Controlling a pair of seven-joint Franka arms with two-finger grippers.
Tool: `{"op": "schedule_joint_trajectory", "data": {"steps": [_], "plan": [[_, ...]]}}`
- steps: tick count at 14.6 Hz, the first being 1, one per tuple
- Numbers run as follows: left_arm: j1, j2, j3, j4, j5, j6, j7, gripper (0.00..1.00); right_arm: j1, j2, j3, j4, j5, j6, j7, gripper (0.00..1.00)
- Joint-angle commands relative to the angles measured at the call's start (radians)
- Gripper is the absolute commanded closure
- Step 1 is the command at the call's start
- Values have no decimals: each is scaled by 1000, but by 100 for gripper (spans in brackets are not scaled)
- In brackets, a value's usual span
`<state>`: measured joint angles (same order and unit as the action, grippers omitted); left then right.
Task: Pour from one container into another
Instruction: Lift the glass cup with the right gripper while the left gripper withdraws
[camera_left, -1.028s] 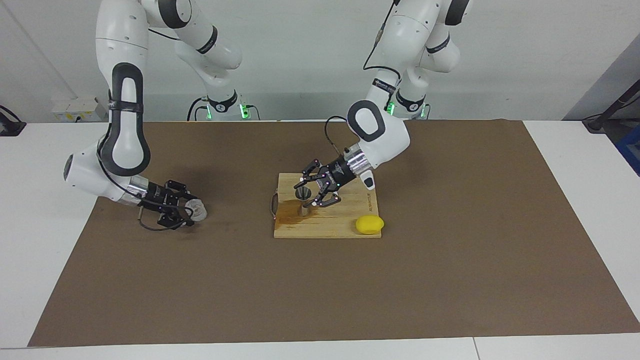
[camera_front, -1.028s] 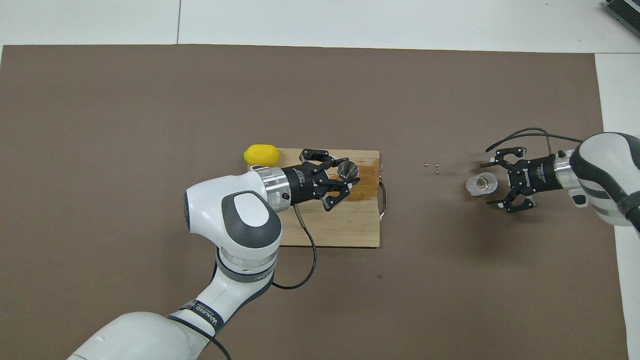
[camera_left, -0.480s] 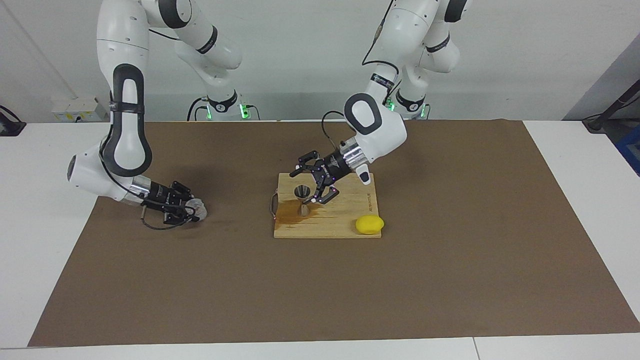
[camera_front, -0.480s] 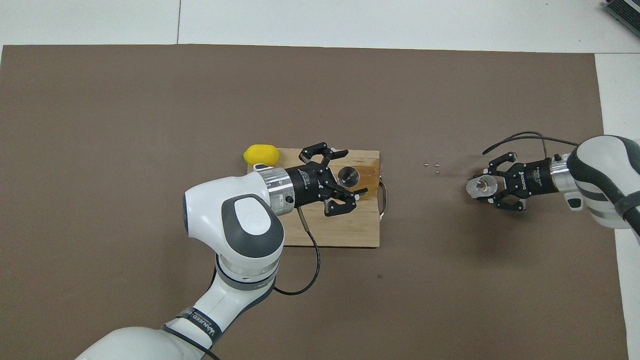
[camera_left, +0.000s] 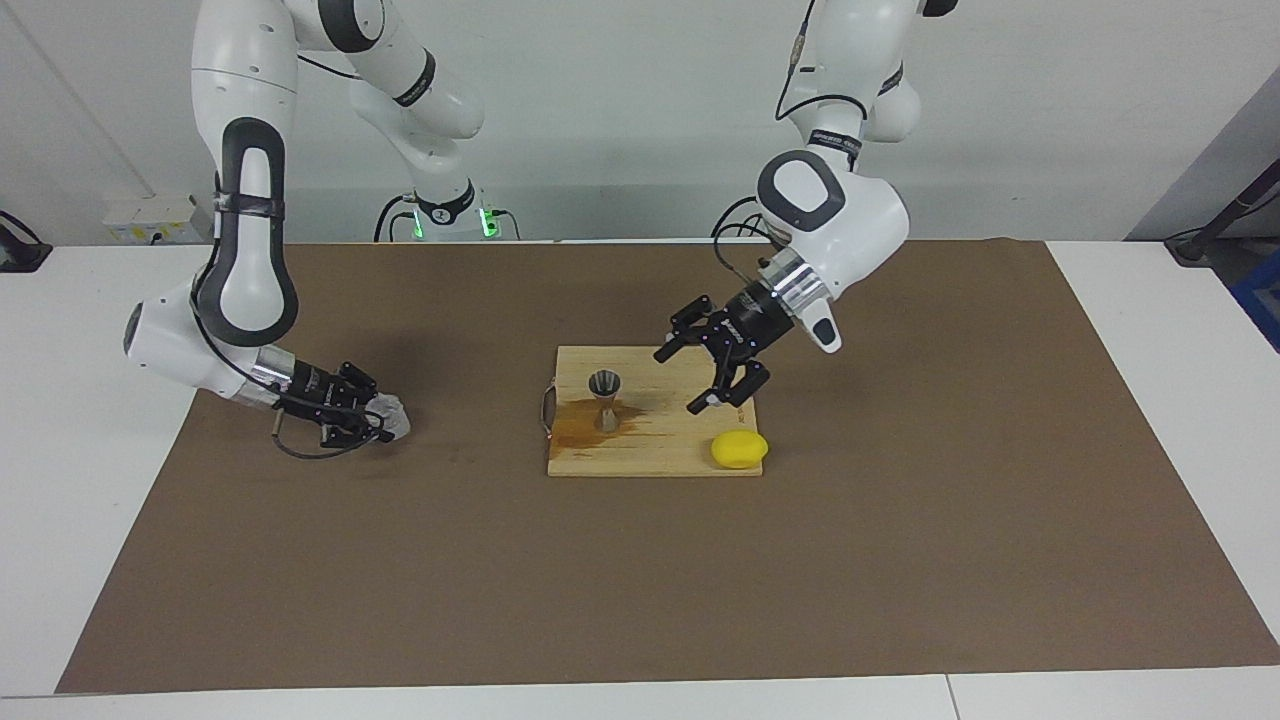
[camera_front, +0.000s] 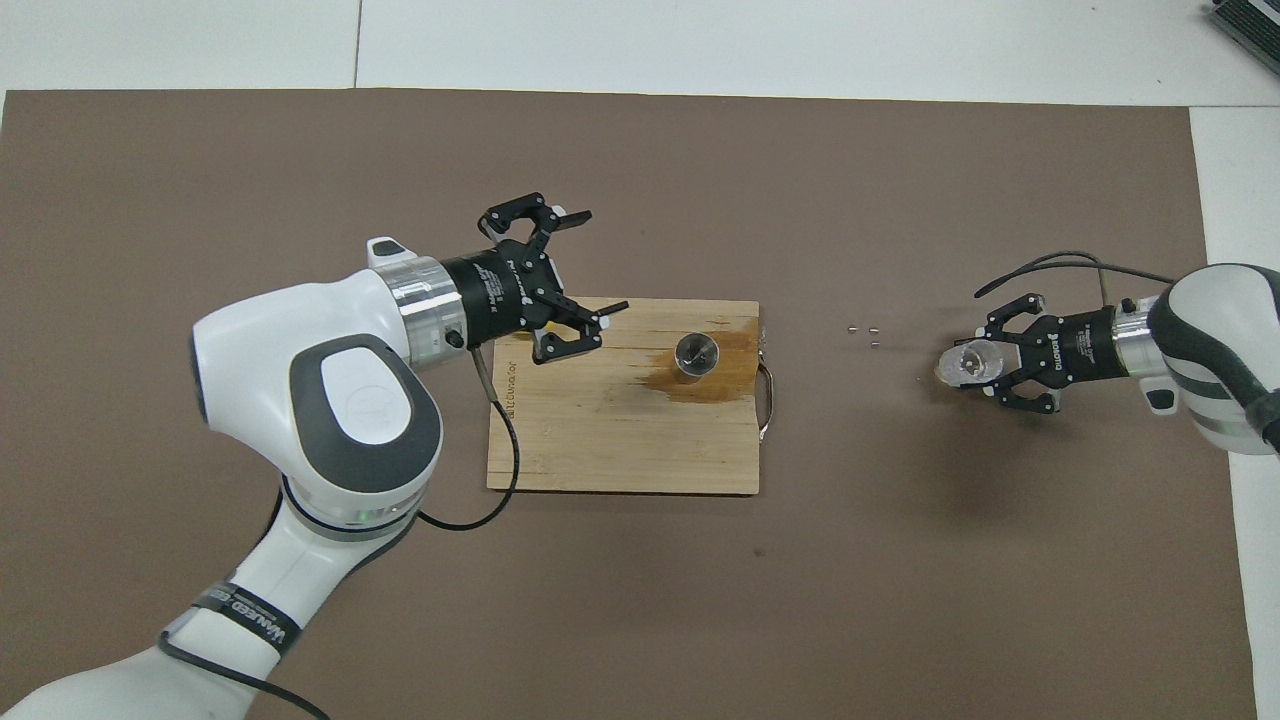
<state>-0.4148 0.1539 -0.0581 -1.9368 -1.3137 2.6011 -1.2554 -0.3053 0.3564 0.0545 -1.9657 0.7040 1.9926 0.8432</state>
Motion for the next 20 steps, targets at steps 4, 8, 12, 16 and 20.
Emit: {"op": "schedule_joint_trajectory", "data": {"steps": [4,8,12,16,20], "plan": [[194,-14,-8,48,327,22,-5,0,107,-46,4,36,31,60,184,100],[289,-36,-8,71,623,19,-2,0,224,-85,-2,42,12,121,342,100],[365,-111,-9,74,887,-106,11,0,303,-93,-5,91,-73,123,503,100],[499,-117,-8,177,970,-428,465,0,385,-83,1,186,-208,112,712,100],[525,-120,-5,225,999,-567,741,0,471,-79,2,218,-306,109,747,100]]}}
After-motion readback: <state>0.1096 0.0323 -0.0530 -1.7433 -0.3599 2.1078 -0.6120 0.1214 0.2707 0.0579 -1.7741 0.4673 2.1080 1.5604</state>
